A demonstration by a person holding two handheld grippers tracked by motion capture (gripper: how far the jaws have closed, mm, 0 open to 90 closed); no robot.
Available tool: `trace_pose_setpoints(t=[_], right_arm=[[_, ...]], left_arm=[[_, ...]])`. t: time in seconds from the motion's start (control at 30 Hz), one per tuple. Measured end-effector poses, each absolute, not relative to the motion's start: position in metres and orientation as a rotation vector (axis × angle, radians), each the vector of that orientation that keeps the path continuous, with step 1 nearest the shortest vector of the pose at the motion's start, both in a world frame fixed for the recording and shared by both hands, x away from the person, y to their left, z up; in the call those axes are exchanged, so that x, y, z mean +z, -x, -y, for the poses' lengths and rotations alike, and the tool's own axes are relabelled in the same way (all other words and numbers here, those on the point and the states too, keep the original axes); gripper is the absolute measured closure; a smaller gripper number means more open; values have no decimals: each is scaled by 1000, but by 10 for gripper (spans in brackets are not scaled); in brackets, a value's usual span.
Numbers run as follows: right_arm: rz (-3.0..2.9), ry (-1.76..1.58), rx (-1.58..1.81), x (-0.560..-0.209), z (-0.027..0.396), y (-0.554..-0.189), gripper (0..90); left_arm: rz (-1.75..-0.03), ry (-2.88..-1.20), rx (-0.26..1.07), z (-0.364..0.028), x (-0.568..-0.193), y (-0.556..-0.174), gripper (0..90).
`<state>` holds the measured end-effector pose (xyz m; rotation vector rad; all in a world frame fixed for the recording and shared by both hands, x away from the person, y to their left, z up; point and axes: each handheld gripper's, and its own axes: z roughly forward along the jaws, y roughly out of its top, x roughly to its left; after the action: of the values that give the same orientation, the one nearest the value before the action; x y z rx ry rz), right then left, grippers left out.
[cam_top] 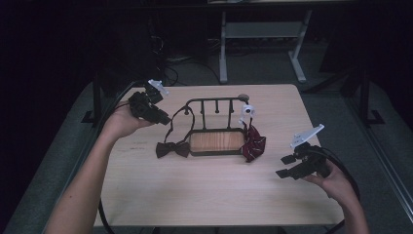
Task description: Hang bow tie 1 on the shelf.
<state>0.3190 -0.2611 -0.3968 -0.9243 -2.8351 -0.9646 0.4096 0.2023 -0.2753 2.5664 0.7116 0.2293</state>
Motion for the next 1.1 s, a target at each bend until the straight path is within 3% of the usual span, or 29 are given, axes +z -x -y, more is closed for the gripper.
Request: trace_pose_setpoints(t=[1.1], right_arm=[[2824,962,-963,-398,265,-320,356]], left_arm=[[-712,-2535,234,-223,-306,-376,488]])
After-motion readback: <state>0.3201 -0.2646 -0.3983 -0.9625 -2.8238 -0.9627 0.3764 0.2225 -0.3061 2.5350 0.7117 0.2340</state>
